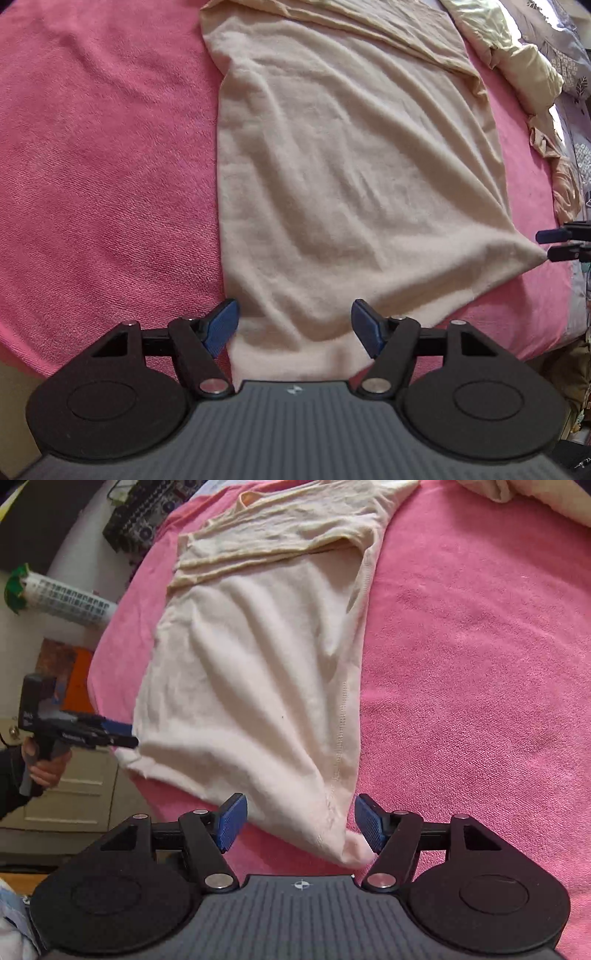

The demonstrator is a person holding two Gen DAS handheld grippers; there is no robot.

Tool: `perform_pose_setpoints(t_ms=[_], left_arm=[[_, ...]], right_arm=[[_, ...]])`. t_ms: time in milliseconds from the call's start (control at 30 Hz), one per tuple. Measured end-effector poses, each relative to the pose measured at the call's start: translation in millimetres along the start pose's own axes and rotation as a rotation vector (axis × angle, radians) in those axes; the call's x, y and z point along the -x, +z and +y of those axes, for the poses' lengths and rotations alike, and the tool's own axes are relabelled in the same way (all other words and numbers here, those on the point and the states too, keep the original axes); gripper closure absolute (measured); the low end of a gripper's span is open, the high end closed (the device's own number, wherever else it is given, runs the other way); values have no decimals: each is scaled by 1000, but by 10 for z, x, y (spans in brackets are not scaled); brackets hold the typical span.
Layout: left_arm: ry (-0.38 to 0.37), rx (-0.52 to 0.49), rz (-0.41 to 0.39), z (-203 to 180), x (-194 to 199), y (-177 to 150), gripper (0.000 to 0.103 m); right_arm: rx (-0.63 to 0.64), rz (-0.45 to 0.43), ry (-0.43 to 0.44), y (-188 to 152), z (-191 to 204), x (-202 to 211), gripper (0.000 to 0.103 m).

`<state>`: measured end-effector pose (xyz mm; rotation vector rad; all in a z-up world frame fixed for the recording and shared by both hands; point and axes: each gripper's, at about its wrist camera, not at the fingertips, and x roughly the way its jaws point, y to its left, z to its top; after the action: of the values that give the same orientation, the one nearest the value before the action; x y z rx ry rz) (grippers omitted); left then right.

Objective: Fold clothes

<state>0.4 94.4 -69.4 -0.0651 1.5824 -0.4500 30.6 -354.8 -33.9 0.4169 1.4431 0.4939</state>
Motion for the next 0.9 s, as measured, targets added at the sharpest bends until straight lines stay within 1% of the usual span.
perform_pose_setpoints(t_ms=[33,67,100,133,200,267,300,333,367,400,433,533,600,733,900], left_arm=[[8,-15,1,-52,-29,-14,25],[17,-35,-1,-113,-44,-28,22],[47,-64,9,-181,-62,-41,22],[83,-97,23,-253,-81,-55,24],[149,-145,52,-381,-108,-59,31],[202,-165,84,-484,-119,-27,42],[229,-174,100,-536,-125,-12,44],[243,-160,114,-548,-126,13,49],[252,-137,127,-548,-125,40,54],[261,-119,133,-546,-116,61,57],[268,-103,137,-544,-105,81,61],[266,-94,140,-533,-77,75,65],[264,-101,153,-525,-76,51,65],[277,-121,183,-514,-88,6,65],[293,-136,199,-555,-80,33,65]], right_arm=[[-38,6,25,13,-51,-51,37],[-86,20,54,15,-126,-117,37],[-134,36,73,-12,-172,-201,37],[-156,51,58,-45,-167,-260,37],[-197,79,28,-111,-155,-375,46],[-198,72,-29,-176,-97,-414,70],[-208,67,-44,-187,-95,-395,76],[-219,63,-59,-198,-93,-377,87],[-230,58,-72,-209,-92,-359,90],[-236,58,-74,-221,-96,-346,92],[-233,61,-78,-235,-85,-325,93],[-221,72,-79,-264,-41,-257,94],[-216,86,-83,-303,-40,-207,94],[-203,159,-131,-455,-119,-200,94],[-210,160,-130,-487,-159,-207,94]])
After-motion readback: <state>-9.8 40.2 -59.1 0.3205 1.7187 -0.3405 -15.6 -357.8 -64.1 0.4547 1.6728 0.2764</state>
